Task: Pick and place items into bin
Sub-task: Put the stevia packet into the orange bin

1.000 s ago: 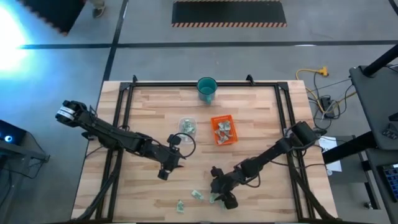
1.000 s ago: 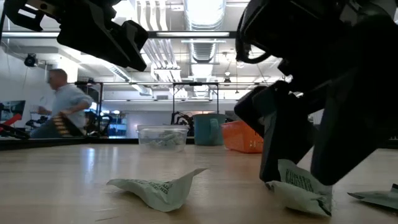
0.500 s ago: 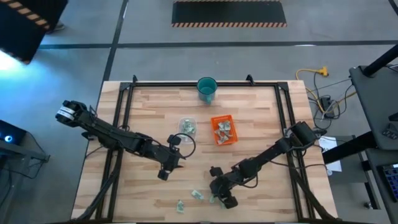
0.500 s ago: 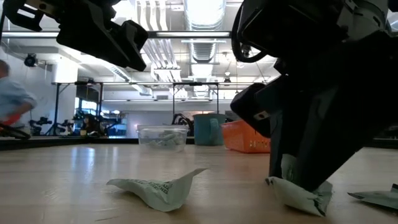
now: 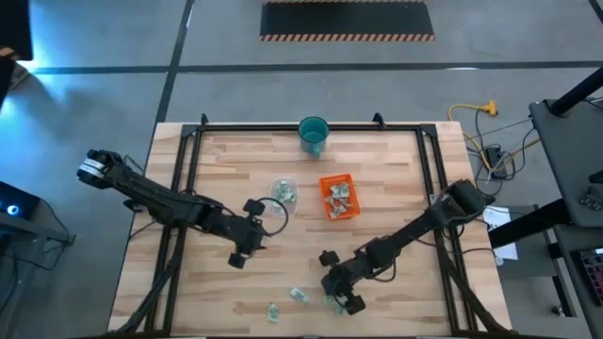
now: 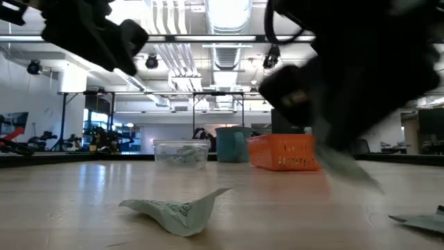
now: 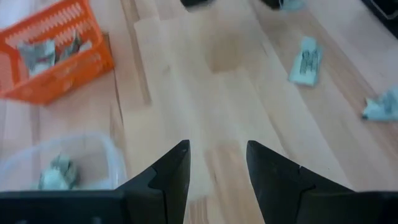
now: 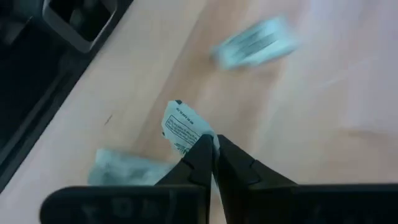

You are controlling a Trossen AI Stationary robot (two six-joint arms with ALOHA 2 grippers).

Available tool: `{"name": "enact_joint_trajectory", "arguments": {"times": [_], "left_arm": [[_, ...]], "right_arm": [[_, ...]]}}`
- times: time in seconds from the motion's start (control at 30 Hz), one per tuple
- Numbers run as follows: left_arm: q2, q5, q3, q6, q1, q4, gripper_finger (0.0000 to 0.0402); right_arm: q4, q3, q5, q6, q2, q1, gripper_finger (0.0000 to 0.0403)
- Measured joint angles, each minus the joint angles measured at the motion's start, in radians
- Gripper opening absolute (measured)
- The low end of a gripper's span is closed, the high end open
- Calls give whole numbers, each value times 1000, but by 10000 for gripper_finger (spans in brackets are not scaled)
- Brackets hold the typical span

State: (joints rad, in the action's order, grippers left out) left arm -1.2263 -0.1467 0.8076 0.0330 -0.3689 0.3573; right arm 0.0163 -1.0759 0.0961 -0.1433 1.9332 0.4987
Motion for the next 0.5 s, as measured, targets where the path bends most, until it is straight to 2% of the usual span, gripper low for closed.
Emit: {"name": "enact_joint_trajectory", "arguments": {"times": [0.13, 0.27, 0.5], "left_arm": [[85, -13, -24, -9, -4, 54, 141], [169, -19, -41, 60, -4, 52, 141], [324, -24, -89, 168, -4, 53, 141]], "right_arm": [[34, -6, -62, 20, -76, -33, 9], [80, -6, -147, 50, -164, -63, 9], [260, -8, -449, 151, -332, -124, 9]]}}
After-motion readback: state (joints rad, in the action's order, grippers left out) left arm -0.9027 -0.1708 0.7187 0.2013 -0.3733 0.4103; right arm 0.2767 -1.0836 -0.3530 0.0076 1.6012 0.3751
